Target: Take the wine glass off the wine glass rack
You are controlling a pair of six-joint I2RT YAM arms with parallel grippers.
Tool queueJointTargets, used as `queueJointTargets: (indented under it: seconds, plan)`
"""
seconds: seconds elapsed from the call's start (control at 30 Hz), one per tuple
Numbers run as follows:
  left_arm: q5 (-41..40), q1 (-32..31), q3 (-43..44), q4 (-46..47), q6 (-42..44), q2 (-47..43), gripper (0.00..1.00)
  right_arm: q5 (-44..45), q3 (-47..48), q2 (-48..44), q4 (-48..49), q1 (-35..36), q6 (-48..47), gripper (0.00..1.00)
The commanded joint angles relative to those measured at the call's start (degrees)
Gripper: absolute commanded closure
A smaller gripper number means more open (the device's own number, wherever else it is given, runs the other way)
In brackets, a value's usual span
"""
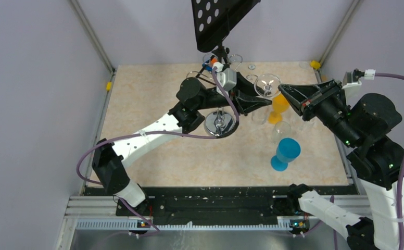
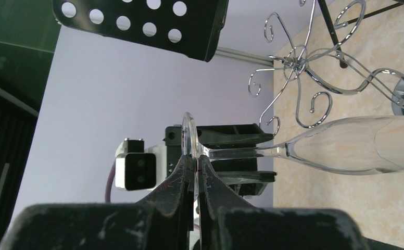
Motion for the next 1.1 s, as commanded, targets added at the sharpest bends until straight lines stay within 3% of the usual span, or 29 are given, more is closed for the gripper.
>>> queueJointTargets:
  seconds: [0.0,0.07,0.13,0.23,0.4,0.47,0.6,0.73,0.87,1.07]
  plan:
    - [1.7,-0.3,2.2,1.6,-1.2,1.1,0.67,-1.7,-0.1,-1.4,6.7,0.4,2.3,1.00]
    - [2.0,-0.3,2.8,1.4,-1.2,1.5,0.79,-2.0,-1.1,-1.7,7.9,0.4,3.2,1.00]
    - [2.0,-0.3,3.4,1.1,-1.3,1.7,1.00,-2.2,-1.6,-1.8,8.4,0.4,3.6,1.00]
    - [1.4,-0.3,3.5,1.7,-2.0,1.4,1.00,-1.7,-2.9,-2.2,8.9,0.4,3.7,0.99]
    - [-5.9,-0.3,4.3,2.1,-5.0,0.1,1.00,5.0,-6.2,-5.4,10.3,0.4,1.4,0.42]
    - [-10.3,-0.3,4.5,2.1,-6.1,-0.9,1.00,7.4,-6.9,-6.6,10.0,0.4,-1.3,0.30]
    - [-18.2,-0.3,5.2,2.4,-7.6,-3.4,1.00,8.7,-9.4,-8.0,11.6,0.4,-6.3,0.26]
    - [-29.6,-0.7,5.9,4.2,-14.6,-6.4,1.00,7.7,-14.8,-10.6,17.1,0.4,-10.1,0.23]
    - [-38.5,-0.9,5.7,5.6,-23.4,-9.5,1.00,4.3,-19.0,-11.5,23.2,0.4,-11.1,0.20]
    - [-45.3,-1.0,4.3,8.2,-31.5,-12.3,1.00,-4.6,-20.3,-9.2,33.1,0.4,-11.9,0.20]
